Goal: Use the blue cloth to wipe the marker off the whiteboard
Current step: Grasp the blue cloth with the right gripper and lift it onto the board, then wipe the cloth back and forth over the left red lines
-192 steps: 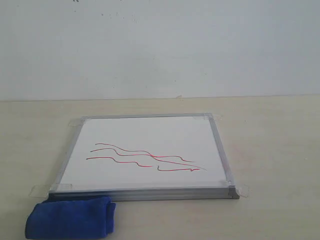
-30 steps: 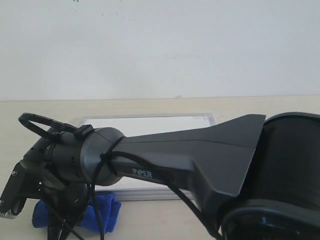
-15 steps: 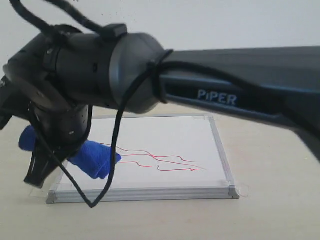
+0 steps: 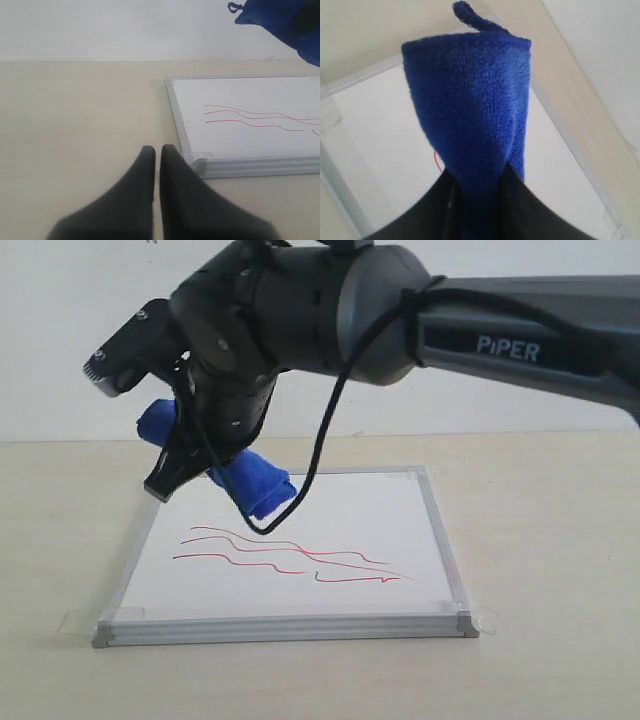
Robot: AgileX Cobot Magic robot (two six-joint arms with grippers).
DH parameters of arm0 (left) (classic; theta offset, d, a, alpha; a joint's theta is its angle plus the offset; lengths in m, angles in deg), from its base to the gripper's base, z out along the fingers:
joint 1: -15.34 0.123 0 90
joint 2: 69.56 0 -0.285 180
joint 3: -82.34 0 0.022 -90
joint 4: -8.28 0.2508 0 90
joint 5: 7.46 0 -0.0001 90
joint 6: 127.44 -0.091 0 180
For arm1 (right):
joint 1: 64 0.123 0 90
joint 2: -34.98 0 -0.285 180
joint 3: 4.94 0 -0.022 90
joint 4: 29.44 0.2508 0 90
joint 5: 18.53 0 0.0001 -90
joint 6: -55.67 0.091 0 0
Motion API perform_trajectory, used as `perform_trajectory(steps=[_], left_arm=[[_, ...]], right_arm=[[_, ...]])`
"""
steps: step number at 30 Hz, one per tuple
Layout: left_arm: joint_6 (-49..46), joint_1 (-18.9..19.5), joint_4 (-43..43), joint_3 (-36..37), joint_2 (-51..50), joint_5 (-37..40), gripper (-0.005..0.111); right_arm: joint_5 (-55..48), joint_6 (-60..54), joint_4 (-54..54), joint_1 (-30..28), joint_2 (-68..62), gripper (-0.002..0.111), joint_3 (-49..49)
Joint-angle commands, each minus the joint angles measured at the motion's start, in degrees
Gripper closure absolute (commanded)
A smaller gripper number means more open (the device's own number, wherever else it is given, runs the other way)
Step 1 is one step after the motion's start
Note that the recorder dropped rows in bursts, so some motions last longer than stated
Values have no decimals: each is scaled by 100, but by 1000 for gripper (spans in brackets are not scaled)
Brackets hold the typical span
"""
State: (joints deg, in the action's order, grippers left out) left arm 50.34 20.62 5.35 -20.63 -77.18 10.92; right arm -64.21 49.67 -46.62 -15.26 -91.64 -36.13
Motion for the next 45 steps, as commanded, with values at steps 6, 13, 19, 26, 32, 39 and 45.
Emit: perform_trajectory(steps=[6,13,19,26,32,39,45], left_arm=[[-26,-46,-67,18,-16,-36,103],[-26,-46,-67,18,-16,-36,103],[-26,-46,-67,18,-16,-36,103],[-26,-46,-67,18,-16,-36,103],[-26,-46,-67,18,-16,-36,103],[-26,-46,-67,18,-16,-36,103],[-26,-46,-67,18,-16,-36,103]], right_arm=[[379,-3003,1618,-426,-351,108,-28],[176,-3105,1663,-426,-972,108,-542],[-618,-3094,1684,-426,-1792,108,-1773],[-624,-2722,1768,-426,-2311,108,-2729],[-654,-2538,1718,-436,-2603,108,-2964],[-574,-2404,1718,-487,-2851,108,-2953],[-450,-2841,2725,-487,-2942,108,-2953]])
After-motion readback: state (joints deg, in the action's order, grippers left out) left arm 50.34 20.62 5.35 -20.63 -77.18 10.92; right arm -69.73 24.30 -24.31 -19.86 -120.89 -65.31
